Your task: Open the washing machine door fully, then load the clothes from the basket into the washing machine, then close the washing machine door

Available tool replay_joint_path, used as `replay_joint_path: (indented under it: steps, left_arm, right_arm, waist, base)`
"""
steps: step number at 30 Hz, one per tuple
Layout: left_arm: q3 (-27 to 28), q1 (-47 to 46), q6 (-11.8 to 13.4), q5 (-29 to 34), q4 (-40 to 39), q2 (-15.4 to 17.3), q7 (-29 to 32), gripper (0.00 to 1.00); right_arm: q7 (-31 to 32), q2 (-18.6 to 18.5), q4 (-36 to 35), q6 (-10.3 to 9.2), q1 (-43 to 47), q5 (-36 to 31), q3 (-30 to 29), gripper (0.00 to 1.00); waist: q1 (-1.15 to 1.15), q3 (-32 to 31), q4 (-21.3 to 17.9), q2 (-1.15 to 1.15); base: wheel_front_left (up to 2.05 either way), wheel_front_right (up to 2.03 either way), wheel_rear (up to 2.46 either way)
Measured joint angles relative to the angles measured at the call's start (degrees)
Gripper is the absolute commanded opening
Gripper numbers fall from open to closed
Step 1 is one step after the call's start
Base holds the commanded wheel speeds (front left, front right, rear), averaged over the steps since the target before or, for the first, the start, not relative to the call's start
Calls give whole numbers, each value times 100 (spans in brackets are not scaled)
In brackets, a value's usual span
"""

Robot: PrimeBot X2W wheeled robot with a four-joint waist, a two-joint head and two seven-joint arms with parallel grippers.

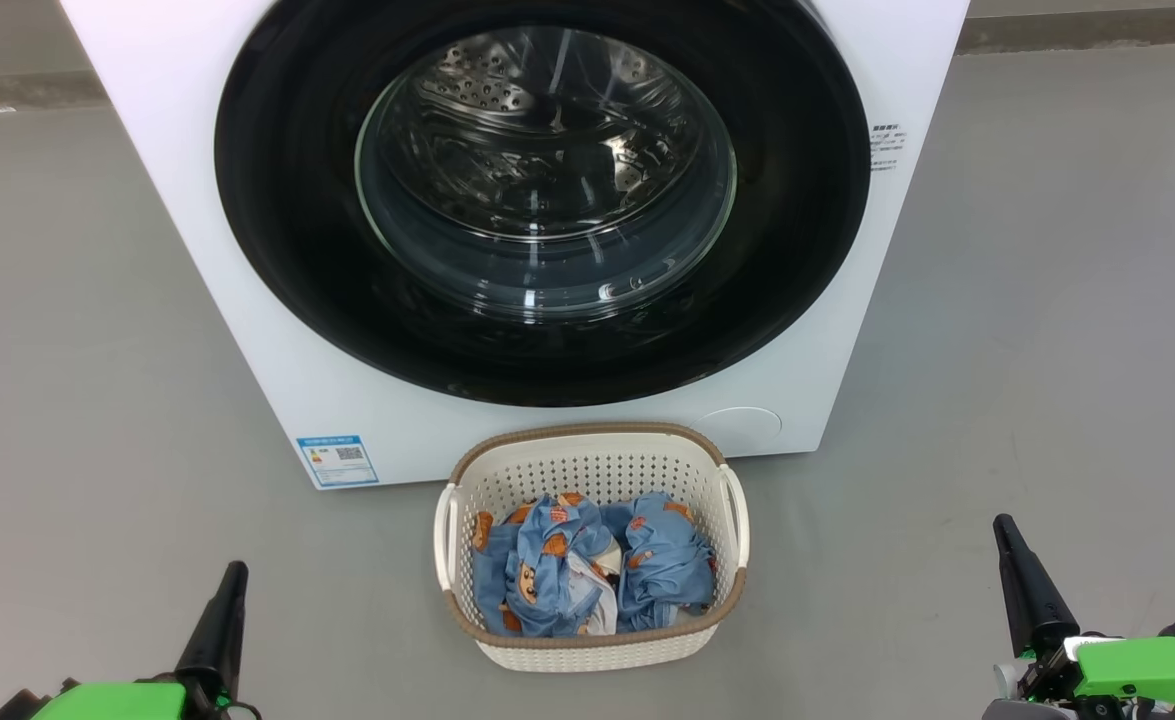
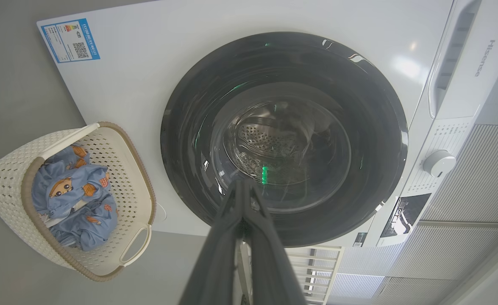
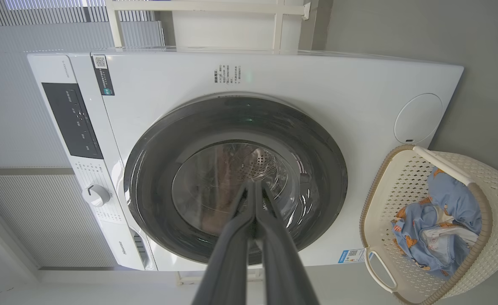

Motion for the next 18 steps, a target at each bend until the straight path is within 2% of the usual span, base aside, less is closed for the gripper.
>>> replay_joint_path:
  steps: [18]
  left_arm:
    - [5, -1, 0, 1, 0, -1, 0, 0]
  right_arm:
    - [1, 2, 1, 0, 0, 0, -3, 0]
  waist:
    - [0, 0, 0, 0]
  base:
    - [0, 0, 0]
